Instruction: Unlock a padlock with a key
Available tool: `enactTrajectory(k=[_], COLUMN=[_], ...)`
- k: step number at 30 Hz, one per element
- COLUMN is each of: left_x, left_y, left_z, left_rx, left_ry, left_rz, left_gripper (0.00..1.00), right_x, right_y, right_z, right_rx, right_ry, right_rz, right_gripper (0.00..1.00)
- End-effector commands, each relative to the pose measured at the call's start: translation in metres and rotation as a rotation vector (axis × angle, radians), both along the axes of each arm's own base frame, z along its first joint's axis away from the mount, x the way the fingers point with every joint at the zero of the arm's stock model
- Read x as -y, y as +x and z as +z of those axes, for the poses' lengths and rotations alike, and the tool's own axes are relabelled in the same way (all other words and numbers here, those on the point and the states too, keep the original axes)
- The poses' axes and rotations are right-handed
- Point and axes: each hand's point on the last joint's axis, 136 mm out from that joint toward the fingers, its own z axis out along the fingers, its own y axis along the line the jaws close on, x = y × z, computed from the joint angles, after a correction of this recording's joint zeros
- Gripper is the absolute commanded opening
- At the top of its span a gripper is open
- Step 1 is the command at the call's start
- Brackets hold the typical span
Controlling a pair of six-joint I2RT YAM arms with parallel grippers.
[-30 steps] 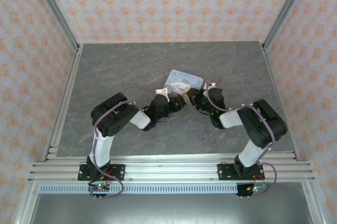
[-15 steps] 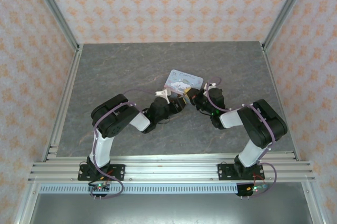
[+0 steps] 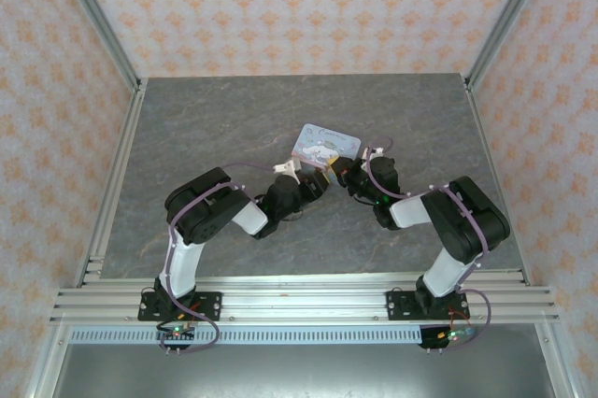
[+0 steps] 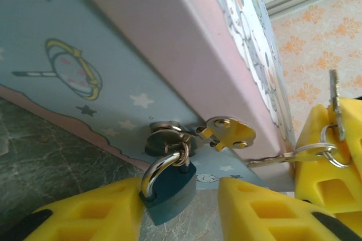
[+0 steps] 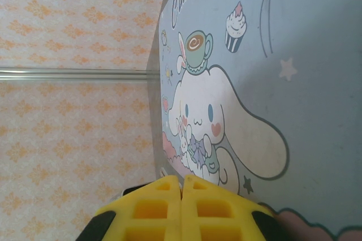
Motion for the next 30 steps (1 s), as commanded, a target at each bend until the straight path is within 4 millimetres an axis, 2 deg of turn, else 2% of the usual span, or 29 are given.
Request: enactTrajectory(k=[1, 6, 14, 18, 23, 30], left_x=[0.004, 0.003, 0.002, 0.002, 0.004, 0.006], left_y=[0.002, 0.0, 0.0, 0.0, 0.0, 0.001], left_z=[0.01, 0.008, 0.007, 0.005, 0.005, 0.001], left_rx=[0.039, 0.033, 0.029, 0.023, 0.023, 0.016], left_ry=[-0.032, -0.023, -0.014, -0.006, -0.002, 0.037], left_rz=[0.032, 0.036, 0.036, 0.035, 0.026, 0.014], left_gripper=[0.35, 0.35, 0.34, 0.34, 0.34, 0.35], right_x=[0.007, 0.009, 0.03, 0.036, 0.039, 0.041], right_y=[-0.004, 0.002, 0.021, 0.026, 0.03, 0.029], right_z=[-0.01, -0.002, 0.031, 0.042, 0.036, 0.008], right_rx=[-0.032, -0.018, 0.027, 0.041, 0.029, -0.02], right_ry=[-0.016, -0.006, 0.025, 0.025, 0.012, -0.02], right_rz=[-0.022, -0.032, -0.085, -0.094, -0.108, -0.116], right_gripper=[0.0, 0.0, 0.0, 0.0, 0.0, 0.0])
